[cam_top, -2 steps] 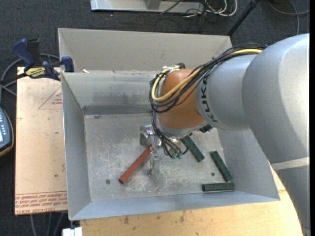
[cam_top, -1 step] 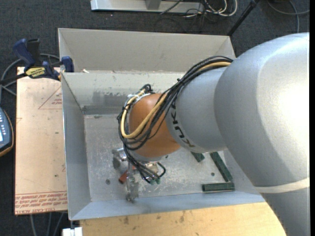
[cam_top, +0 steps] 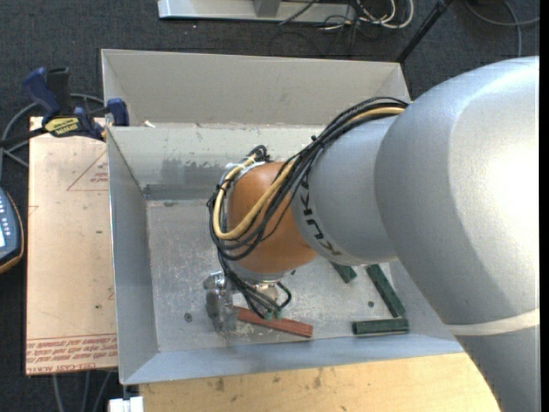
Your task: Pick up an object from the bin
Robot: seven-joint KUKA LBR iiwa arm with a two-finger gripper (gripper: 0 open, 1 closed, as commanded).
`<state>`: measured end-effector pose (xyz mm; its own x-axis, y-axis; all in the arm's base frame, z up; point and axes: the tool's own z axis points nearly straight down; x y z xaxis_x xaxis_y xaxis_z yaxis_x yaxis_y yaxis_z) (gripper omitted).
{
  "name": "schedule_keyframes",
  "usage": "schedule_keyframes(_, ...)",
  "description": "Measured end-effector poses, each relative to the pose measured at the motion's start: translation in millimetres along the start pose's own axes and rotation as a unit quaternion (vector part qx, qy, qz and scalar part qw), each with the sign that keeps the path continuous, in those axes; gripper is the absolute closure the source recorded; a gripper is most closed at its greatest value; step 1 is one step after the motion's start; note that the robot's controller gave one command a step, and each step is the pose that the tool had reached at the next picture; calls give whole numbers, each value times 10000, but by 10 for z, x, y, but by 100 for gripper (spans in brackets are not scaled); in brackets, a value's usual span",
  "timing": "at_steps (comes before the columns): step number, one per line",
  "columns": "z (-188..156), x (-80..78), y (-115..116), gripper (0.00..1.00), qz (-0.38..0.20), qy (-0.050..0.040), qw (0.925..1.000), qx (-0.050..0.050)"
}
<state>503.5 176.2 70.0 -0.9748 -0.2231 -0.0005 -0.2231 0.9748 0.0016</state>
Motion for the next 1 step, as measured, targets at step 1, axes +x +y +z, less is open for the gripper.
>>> schedule_keyframes(1, 3, 0, -2, 0, 5, -1, 10000, 1)
